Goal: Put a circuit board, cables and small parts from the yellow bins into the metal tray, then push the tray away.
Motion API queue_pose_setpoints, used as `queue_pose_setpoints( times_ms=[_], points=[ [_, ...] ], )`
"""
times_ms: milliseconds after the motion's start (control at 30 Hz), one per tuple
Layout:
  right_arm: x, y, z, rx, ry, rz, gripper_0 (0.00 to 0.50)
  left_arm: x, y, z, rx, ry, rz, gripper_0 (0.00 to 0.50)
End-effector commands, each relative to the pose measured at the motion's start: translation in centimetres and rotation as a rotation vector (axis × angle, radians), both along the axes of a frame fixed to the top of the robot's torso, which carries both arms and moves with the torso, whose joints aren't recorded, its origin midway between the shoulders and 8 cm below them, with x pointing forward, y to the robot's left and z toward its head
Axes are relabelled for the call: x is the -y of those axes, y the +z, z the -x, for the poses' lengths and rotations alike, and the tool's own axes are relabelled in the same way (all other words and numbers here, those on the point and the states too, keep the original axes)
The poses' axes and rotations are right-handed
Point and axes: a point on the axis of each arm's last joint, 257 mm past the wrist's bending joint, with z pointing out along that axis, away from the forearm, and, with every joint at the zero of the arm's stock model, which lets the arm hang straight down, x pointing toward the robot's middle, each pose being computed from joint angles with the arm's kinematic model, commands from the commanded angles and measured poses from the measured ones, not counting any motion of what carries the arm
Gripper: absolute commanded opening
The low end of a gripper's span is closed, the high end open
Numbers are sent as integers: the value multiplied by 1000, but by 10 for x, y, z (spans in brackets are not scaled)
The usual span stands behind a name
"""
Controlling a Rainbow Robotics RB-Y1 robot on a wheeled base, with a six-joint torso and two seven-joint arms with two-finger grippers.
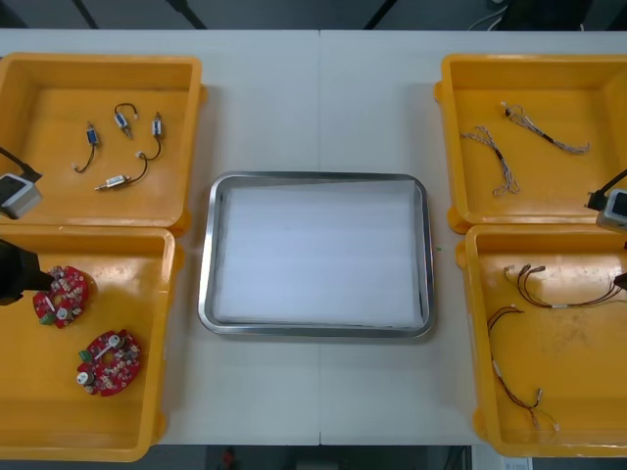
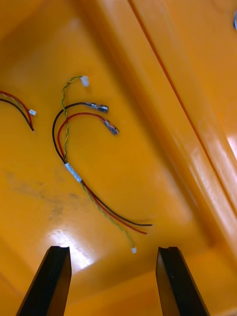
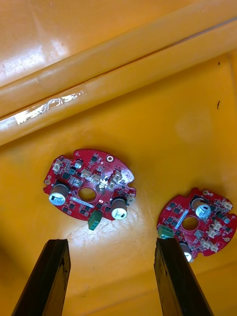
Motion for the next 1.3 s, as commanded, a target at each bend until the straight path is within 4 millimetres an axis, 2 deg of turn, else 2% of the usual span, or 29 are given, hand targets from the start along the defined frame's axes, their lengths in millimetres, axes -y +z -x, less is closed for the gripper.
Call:
queue_pose_setpoints(
  times_ms=[33, 233, 400, 733, 933, 1200, 1300],
  points=[
    [-1, -10, 4, 16, 158, 77, 500, -10, -18, 5, -3, -18, -5, 500],
    [-6, -28, 2, 12, 227, 94, 500, -14, -30, 10, 6, -89, -24, 500],
    [-9, -51, 3, -1, 243, 92, 500, -16, -42, 17, 1, -103, -20, 500],
    [0, -89, -2, 6, 251, 126, 500, -10, -50, 16, 27, -214, -52, 500],
    [1, -98, -3, 7, 263, 148, 500, -11, -53, 16, 37, -274, -87, 500],
    [-6, -107, -2, 9, 283, 146, 500, -5, -82, 12, 72, -280, -54, 500],
    [-5, -109, -1, 5, 285, 152, 500, -3, -87, 12, 68, -290, -54, 500]
  ],
)
